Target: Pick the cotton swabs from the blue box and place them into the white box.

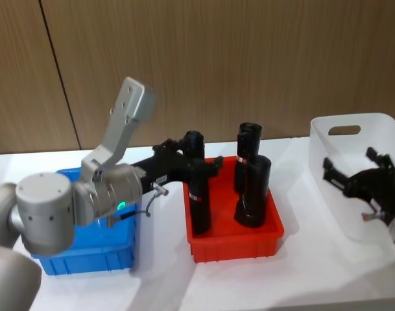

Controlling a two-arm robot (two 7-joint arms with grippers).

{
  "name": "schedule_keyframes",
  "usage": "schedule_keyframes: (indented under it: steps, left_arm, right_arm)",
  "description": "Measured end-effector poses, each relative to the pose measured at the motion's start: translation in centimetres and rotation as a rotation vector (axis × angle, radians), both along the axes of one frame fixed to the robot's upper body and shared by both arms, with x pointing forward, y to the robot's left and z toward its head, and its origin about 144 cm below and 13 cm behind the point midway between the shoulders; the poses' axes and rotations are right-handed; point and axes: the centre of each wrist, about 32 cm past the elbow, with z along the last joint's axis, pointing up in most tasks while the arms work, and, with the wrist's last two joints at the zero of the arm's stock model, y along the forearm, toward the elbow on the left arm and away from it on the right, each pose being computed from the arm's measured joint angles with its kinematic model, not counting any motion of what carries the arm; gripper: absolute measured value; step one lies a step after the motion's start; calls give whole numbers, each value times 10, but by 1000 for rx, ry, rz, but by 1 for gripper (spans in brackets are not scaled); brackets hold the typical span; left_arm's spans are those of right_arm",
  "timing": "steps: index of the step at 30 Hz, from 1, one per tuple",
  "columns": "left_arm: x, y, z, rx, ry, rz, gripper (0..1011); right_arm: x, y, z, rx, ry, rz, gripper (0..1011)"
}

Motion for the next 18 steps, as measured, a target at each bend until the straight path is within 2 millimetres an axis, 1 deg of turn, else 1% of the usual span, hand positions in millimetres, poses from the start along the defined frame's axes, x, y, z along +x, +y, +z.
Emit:
schedule_keyframes:
  steps: [3, 6, 7, 12, 18]
  left_arm:
    - [-8, -1, -8, 15, -32, 38, 1004]
    - [-15, -1, -14, 26, -57, 69, 1004]
    - [-17, -1, -16, 28, -63, 75, 1004]
    - [-29, -2, -25, 41, -103, 120, 1004]
    - [-44, -4, -37, 53, -154, 175, 1004]
  right_arm:
    - [-11, 11, -2, -3, -1, 29, 1002]
    - [-20, 19, -4, -3, -3, 51, 1001]
    - [-20, 19, -4, -3, -3, 51, 1002]
    - [-39, 36, -5, -2, -7, 93, 1001]
    - [-49, 44, -6, 2, -8, 116, 1001]
